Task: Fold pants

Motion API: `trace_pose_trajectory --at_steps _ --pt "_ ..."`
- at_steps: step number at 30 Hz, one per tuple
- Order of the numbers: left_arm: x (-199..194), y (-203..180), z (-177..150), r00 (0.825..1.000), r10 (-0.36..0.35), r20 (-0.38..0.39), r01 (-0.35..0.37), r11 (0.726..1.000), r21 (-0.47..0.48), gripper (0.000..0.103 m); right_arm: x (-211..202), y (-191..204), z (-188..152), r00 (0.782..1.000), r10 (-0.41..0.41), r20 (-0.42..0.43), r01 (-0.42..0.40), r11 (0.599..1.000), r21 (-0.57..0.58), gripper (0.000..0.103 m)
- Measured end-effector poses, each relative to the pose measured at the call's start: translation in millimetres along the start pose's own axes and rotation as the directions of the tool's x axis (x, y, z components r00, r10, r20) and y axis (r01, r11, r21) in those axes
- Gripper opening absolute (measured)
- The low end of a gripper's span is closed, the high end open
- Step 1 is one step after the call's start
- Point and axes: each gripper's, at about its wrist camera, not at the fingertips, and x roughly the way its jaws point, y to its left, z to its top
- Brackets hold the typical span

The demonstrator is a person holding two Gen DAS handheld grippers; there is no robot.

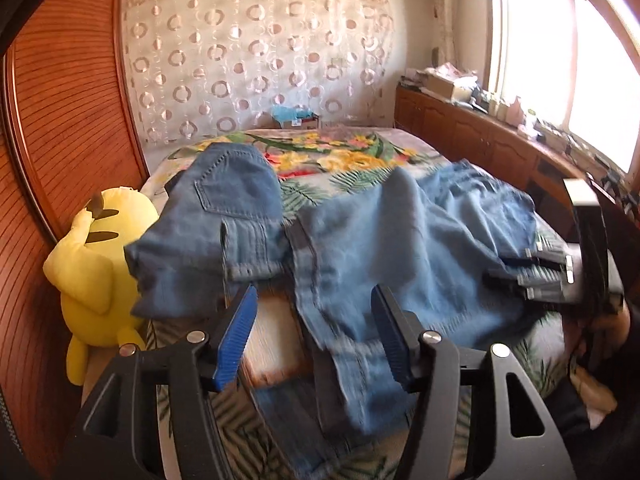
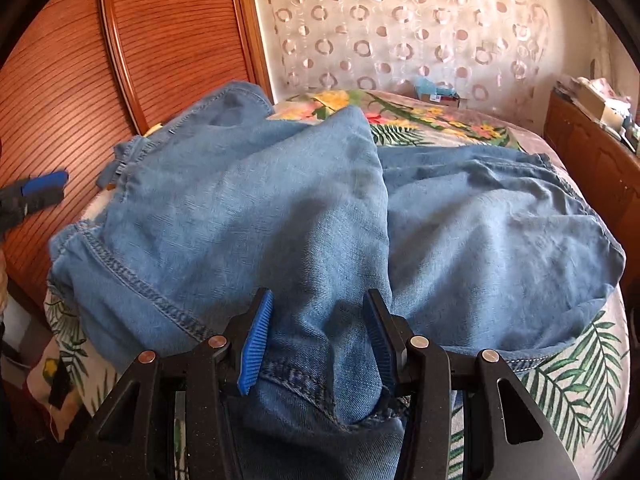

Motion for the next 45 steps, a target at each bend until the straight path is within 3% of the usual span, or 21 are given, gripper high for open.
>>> trace_pose_trajectory --at_steps 2,3,6,14,25,28,32,34,38,45 --pt "15.8 6.5 11.5 0.999 -0.035 -0.014 0.035 0.999 -0.014 0.056 3.6 2.8 -4.0 1.000 -0.008 0.006 0.008 1.000 -0.007 0.048" --pt "24.4 8.7 16.5 0.999 -0.040 -0.030 0.040 0.999 -0.014 0.048 5.5 5.4 -1.9 1.000 -0.007 0.010 0.007 1.000 -0.007 0.048" --pt "46.2 12.0 29.4 0.998 -0.012 -0.062 0.012 1.000 0.003 0.043 4.9 4.4 -0.8 1.000 0.001 0.019 -0.001 1.000 0.007 0.048" --pt "96.9 14.3 39.5 0.987 0.004 -0.163 -0.001 1.000 0.021 0.037 0.5 4.8 -9.0 0.999 -0.003 0.050 0.002 1.000 0.009 0.048" --pt "119.6 -0.4 29.7 0.971 0.017 -0.239 0.001 0.997 0.074 0.037 -2.1 -1.8 -12.3 0.998 0.015 0.062 -0.017 0.999 0.031 0.048" --pt "118.4 0.0 31.7 0.974 0.016 -0.226 0.002 0.997 0.079 0.036 -1.2 -1.4 -12.0 0.998 0.015 0.058 -0.017 0.999 0.032 0.048" --pt "112.0 -1.6 34.3 0.982 0.007 -0.189 0.010 0.996 0.087 0.009 -0.5 0.7 -11.2 0.998 0.015 0.058 -0.017 0.999 0.032 0.048" --pt "103.7 -2.1 35.4 0.984 -0.043 -0.172 0.056 0.996 0.073 0.007 0.1 1.2 -11.1 0.998 0.014 0.057 -0.016 0.999 0.032 0.048" --pt "74.2 -2.2 37.7 0.994 -0.017 -0.109 0.027 0.996 0.084 0.006 0.9 0.8 -10.4 0.998 0.018 0.059 -0.020 0.999 0.035 0.048" --pt "15.5 23.0 53.8 0.995 0.101 0.010 -0.102 0.994 0.051 0.006 -1.2 -0.5 -12.1 0.996 0.031 0.083 -0.036 0.998 0.051 0.048"
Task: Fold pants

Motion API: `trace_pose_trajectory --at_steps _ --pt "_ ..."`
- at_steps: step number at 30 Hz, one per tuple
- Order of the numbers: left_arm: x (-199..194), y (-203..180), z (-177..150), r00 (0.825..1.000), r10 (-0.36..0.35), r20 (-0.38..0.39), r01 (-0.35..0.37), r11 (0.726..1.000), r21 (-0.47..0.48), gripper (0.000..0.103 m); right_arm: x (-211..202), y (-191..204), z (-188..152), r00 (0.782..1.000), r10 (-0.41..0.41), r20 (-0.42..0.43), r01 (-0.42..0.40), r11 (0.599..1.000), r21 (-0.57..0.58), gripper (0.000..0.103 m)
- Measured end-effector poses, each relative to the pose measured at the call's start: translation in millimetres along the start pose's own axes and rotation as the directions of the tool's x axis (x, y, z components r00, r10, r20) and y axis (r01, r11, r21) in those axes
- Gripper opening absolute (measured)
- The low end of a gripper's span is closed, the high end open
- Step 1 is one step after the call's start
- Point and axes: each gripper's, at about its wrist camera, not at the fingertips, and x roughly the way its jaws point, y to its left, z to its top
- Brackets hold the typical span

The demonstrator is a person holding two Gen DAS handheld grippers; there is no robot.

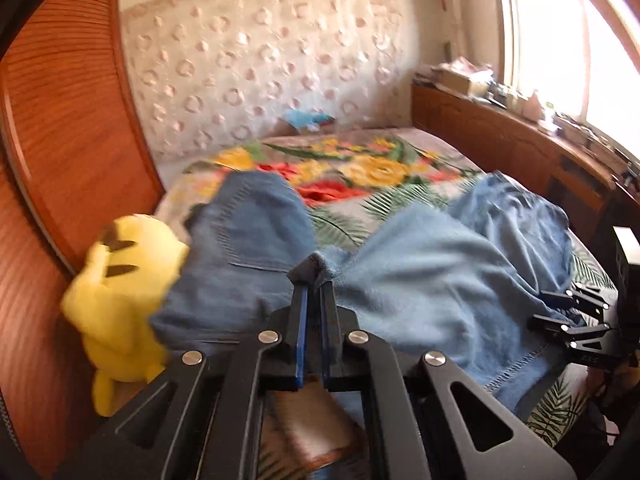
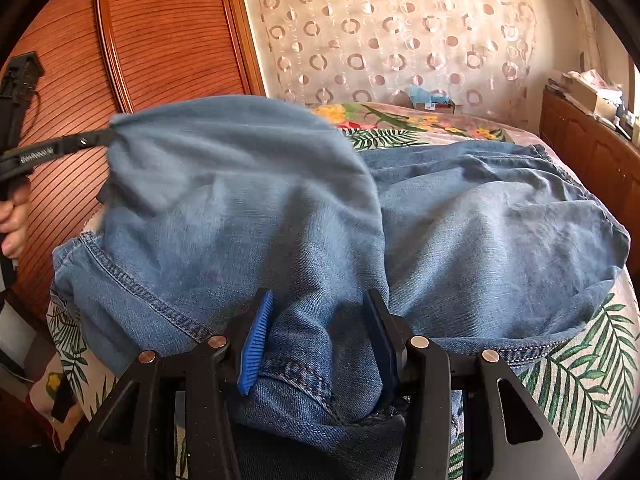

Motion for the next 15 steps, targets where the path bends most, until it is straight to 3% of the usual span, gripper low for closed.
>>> trace_pose_trajectory --at_steps 4,9,10,15 --pt "3.5 16.5 8.7 0.998 0.056 -0.004 -0.056 0.998 -0.012 0.006 -0.2 -0.7 -1.0 1.000 0.019 0.012 -0.019 1.000 0.002 0.048" --pt "19.3 18.9 -4.9 0.997 0.038 -0.066 -0.040 0.999 -0.029 0.008 2.4 -3.3 -3.3 1.000 0.020 0.013 -0.020 1.000 0.008 0.048" --pt "18.6 16.2 -10.5 0.997 0.027 -0.068 -0.029 0.999 -0.028 0.010 3.3 -4.3 -3.3 1.000 0.020 0.012 -0.020 1.000 0.010 0.048" --pt "6.2 -1.1 -37.3 0.997 -0.006 -0.080 0.006 1.000 -0.007 0.042 5.6 -3.1 -2.0 1.000 0.016 0.011 -0.016 1.000 0.011 0.048"
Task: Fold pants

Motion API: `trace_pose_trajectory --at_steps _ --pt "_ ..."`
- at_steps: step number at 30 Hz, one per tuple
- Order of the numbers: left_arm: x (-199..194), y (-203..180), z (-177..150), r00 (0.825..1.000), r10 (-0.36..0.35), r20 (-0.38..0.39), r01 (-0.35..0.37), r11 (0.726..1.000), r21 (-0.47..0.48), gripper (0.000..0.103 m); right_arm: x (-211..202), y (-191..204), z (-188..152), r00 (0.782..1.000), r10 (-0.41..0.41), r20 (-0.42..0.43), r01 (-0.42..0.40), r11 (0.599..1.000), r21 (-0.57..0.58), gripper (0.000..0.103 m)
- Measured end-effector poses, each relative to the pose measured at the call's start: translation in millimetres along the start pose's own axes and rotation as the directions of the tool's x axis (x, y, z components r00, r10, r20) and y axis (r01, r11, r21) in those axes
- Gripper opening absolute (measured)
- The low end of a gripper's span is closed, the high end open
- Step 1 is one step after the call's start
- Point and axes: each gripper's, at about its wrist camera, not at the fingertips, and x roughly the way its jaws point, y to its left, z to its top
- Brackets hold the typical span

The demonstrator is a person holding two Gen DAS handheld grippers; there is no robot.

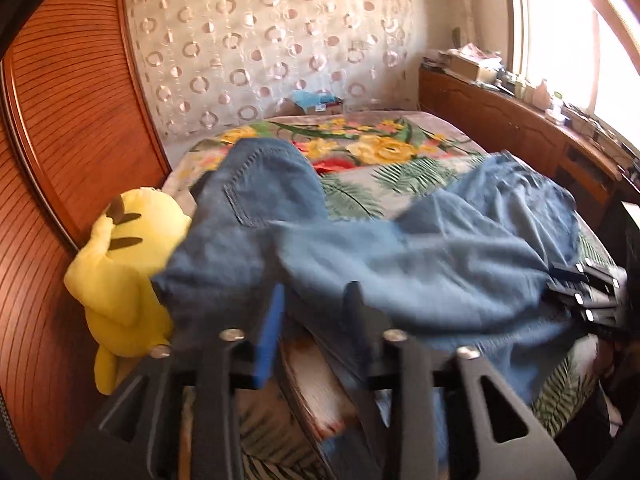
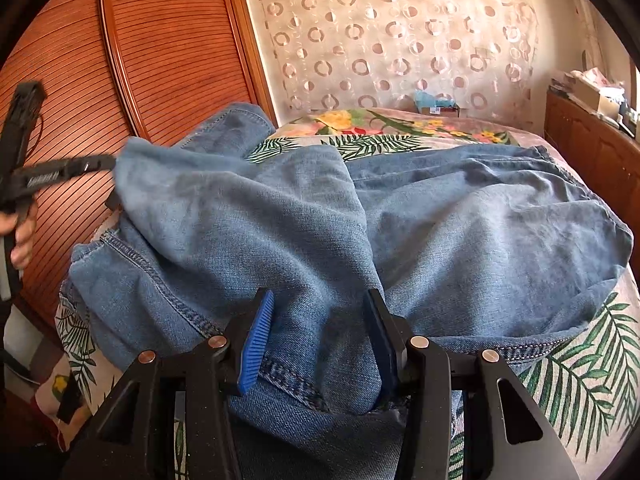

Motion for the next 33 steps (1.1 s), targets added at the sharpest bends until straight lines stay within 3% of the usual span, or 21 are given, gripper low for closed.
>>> trace_pose_trajectory --at_steps 7,12,15,17,22,25,33 --pt "-14.8 -31.4 -46.8 0.997 -0.080 -0.019 0.081 0.997 0.005 0.043 1.1 5.3 0.7 1.000 -0.004 -0.007 0.004 1.000 0.002 0.048" --pt "-9.3 -35.3 -62.0 0.994 -0.096 -0.048 0.095 0.995 -0.022 0.028 2.3 6.8 1.2 1.000 -0.006 -0.010 0.006 1.000 0.004 0.048" --pt "-10.0 -35.0 -69.2 0.993 -0.113 -0.043 0.111 0.993 -0.034 0.016 2.8 6.1 1.2 1.000 -0.006 -0.009 0.006 1.000 0.007 0.048" --pt "-17.9 -37.1 -71.4 0.993 -0.115 -0.015 0.114 0.993 -0.033 0.013 3.4 6.1 1.1 1.000 -0.004 -0.012 0.004 1.000 0.007 0.048" --pt "-55.7 -38.6 -73.1 0.995 -0.089 0.049 0.090 0.995 -0.034 0.012 1.0 7.3 1.0 1.000 -0.013 0.004 0.013 1.000 0.008 0.048" --pt "-59.2 -34.8 -80.5 0.998 -0.064 0.025 0.065 0.997 -0.043 0.012 -5.3 7.4 -0.4 0.999 -0.033 0.033 0.033 0.999 -0.001 0.048" --pt "-53.0 -29.0 -90.1 0.998 -0.070 0.002 0.070 0.994 -0.079 0.016 -18.1 3.2 -4.1 0.999 -0.043 -0.018 0.043 0.999 -0.012 0.048"
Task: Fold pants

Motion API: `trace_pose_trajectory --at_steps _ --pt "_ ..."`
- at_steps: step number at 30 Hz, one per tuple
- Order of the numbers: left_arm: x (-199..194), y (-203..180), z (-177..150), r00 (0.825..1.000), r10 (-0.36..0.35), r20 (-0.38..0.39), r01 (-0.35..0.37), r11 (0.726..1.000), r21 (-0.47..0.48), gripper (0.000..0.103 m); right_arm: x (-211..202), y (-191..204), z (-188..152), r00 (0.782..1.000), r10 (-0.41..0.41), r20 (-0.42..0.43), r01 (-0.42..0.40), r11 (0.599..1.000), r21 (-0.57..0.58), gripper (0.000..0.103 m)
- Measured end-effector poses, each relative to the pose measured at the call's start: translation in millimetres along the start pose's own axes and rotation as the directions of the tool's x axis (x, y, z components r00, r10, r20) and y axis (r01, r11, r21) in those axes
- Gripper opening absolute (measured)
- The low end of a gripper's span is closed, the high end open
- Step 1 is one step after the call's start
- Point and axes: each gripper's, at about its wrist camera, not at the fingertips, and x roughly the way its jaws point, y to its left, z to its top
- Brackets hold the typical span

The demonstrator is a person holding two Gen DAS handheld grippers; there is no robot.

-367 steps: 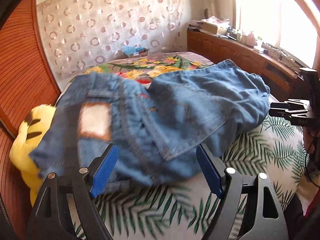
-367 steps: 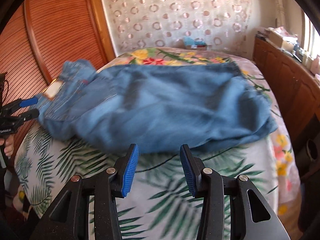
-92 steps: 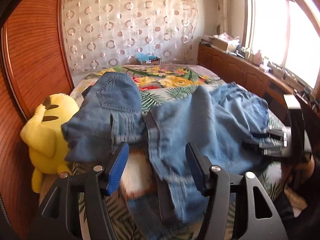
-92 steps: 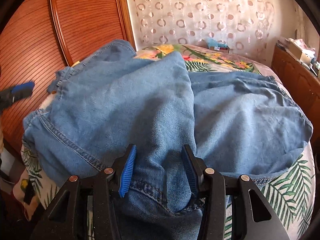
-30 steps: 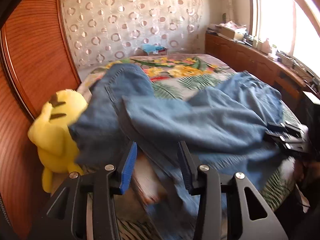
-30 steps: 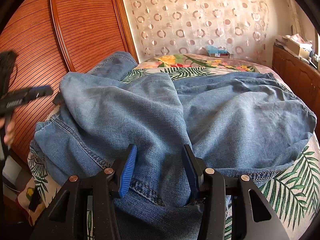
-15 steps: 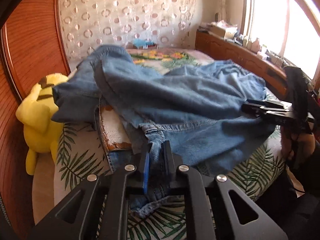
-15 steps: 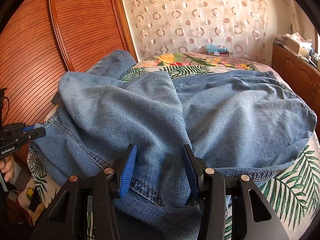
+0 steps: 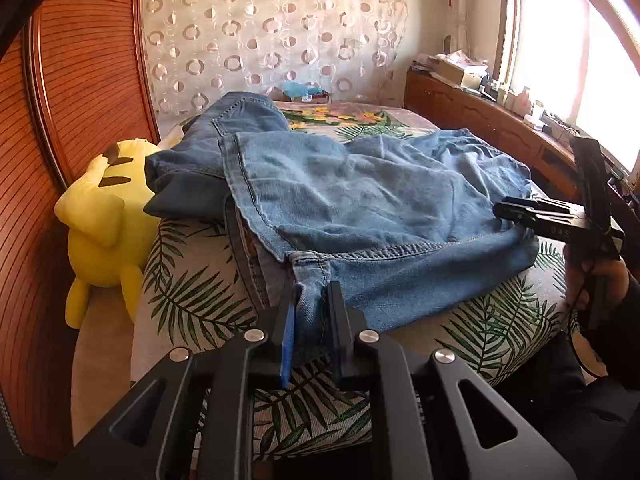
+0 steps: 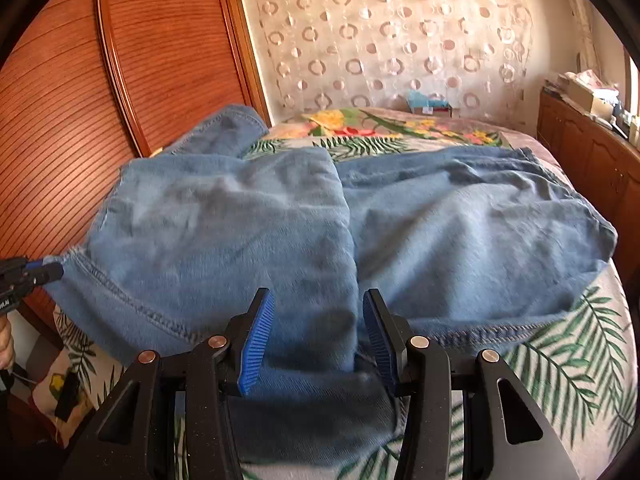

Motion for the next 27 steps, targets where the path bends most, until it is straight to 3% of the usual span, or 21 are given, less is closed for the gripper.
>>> trace_pose_trajectory --at_steps 4,6,13,14,15,17,27 --pt "-6.1 -1.6 6.4 0.999 0.036 0.021 -0.037 0.999 0.012 0.028 -21.1 -10.7 1.8 1.000 -0.019 0.023 0.019 1.000 0.001 0.048" --pt "-7.8 -2.1 11.3 0.997 0.073 0.039 -0.073 0.997 0.011 0.043 -30.4 -17.8 1.1 0.999 -0.037 0.034 0.037 0.999 0.009 0.048" --pt "-1.8 -7.6 33.9 0.995 0.076 0.064 -0.077 0.997 0.009 0.046 -48.8 -47.8 -1.9 0.993 -0.113 0.047 0.109 0.992 0.067 0.048" --pt "-0.3 -9.0 36.8 0.995 0.070 0.067 -0.071 0.997 0.006 0.052 -50.6 -51.7 -2.0 0.992 -0.119 0.051 0.115 0.990 0.077 0.048" --pt "1.2 -10.6 40.0 0.996 0.061 0.072 -0.061 0.998 0.001 0.069 -51.7 -53.6 -1.8 0.991 -0.126 0.053 0.121 0.989 0.081 0.048" --pt "4.3 -15.8 46.3 0.995 0.035 0.089 -0.035 0.999 -0.005 0.086 -54.0 -59.0 -2.4 0.989 -0.142 0.052 0.137 0.986 0.094 0.048" --pt "32.7 -46.8 68.7 0.996 -0.027 0.091 0.024 0.999 0.029 0.086 -68.4 -84.2 1.2 0.978 -0.201 0.057 0.194 0.975 0.107 0.048"
